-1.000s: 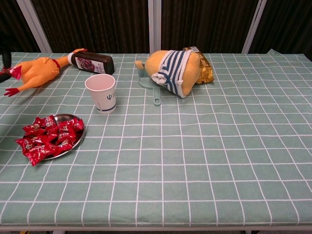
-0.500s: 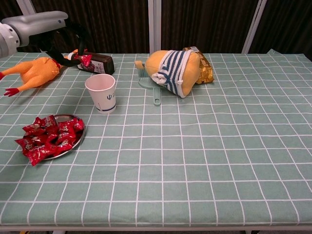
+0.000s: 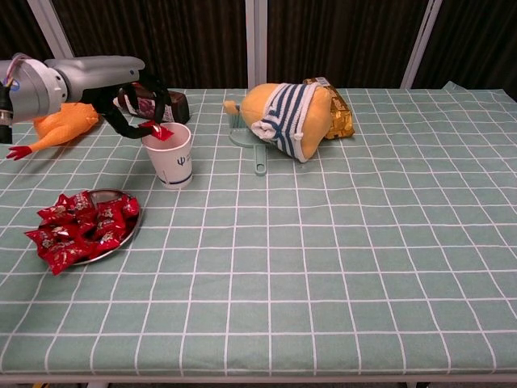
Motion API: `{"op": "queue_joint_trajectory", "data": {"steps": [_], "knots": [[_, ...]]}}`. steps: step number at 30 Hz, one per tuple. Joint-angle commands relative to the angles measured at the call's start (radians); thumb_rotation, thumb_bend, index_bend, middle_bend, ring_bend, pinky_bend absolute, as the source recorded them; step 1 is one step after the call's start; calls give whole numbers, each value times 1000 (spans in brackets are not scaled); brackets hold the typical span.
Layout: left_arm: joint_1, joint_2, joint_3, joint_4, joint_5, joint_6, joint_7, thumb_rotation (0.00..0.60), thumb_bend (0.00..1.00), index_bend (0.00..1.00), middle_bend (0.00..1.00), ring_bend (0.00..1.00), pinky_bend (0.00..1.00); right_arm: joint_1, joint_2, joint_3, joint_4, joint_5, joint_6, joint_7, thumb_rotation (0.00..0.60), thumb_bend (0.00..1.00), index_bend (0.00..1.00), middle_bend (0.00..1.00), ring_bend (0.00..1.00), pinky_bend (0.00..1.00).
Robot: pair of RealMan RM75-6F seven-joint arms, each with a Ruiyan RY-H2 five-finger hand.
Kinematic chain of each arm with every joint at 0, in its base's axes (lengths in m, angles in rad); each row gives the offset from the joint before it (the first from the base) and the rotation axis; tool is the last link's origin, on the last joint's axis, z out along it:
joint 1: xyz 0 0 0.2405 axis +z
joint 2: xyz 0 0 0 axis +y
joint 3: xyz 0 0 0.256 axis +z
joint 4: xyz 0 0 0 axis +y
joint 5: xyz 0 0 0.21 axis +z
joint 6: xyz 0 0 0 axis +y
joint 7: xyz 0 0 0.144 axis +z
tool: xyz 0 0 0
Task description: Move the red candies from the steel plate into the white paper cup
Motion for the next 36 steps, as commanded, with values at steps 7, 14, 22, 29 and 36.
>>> {"op": "queue_joint_trajectory", "data": {"steps": [7,14,22,29,36], "knots": [[27,35,10,-71,28,95,-14,600,296,289,254,157,303,3,-5,3,8,1,-2,5,600,161,78,200,53,228],[118,132,65,-176,151,238,-60,600,226,287,254,157,303,9,-6,7,11,-4,-4,9,600,162,79,200,53,229],[254,194,206,-232,331,392,-134,600,191,287,254,157,304,12,-6,7,8,-9,-5,8,600,162,79,200,53,232],[312,165,306,-202,451,434,-168,600,158,287,254,157,305,17,-5,7,0,-15,-6,-1,600,162,79,200,53,234],[305,108,328,-153,463,375,-178,600,134,287,251,157,309,20,-3,7,-12,-16,-10,-12,600,162,78,200,53,236]]}}
